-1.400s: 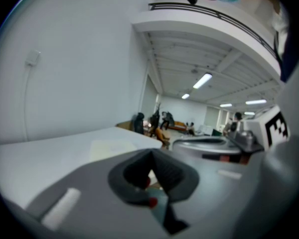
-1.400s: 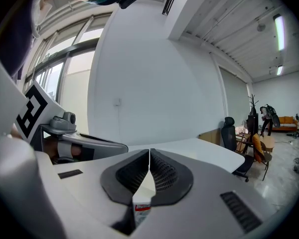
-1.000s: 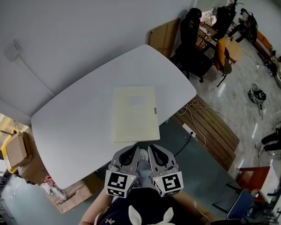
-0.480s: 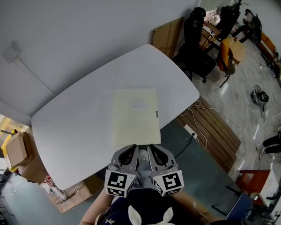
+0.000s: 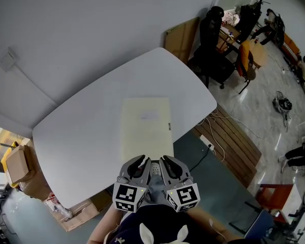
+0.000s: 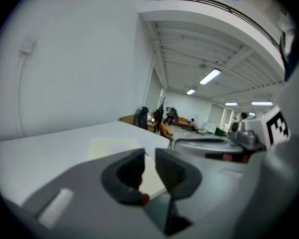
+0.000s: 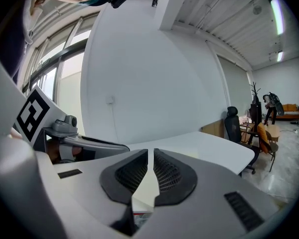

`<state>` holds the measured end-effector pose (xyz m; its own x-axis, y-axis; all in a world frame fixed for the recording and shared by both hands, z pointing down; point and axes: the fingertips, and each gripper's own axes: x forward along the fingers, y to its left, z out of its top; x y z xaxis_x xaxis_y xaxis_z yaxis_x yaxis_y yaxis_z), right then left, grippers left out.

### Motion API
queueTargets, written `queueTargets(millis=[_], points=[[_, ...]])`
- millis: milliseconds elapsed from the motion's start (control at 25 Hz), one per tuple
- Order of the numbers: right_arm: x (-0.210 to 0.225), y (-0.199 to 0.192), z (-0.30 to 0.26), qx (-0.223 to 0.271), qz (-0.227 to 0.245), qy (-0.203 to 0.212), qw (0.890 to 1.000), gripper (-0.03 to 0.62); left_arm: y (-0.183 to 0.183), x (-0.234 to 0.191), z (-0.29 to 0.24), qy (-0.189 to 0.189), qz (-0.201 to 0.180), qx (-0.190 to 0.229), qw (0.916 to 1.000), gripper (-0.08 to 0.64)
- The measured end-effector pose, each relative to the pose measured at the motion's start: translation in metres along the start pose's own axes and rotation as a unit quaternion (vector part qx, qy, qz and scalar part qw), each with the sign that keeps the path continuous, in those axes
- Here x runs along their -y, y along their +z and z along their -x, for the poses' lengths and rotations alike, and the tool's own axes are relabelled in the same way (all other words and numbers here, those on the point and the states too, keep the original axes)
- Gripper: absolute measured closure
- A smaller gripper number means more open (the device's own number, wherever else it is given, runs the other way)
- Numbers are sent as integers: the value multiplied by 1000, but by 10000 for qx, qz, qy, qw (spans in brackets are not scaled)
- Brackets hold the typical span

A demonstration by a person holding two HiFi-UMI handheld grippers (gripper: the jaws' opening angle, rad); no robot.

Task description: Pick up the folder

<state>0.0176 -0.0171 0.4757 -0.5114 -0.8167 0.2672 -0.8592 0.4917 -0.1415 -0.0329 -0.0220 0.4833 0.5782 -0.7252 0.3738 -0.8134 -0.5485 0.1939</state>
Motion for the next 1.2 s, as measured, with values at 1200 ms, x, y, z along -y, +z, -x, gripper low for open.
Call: queueTargets(millis=[1200], points=[[52,-29,-38,-621,-493,-254,9965,528,-19,-48,-41,431,237,-345,9982,457]])
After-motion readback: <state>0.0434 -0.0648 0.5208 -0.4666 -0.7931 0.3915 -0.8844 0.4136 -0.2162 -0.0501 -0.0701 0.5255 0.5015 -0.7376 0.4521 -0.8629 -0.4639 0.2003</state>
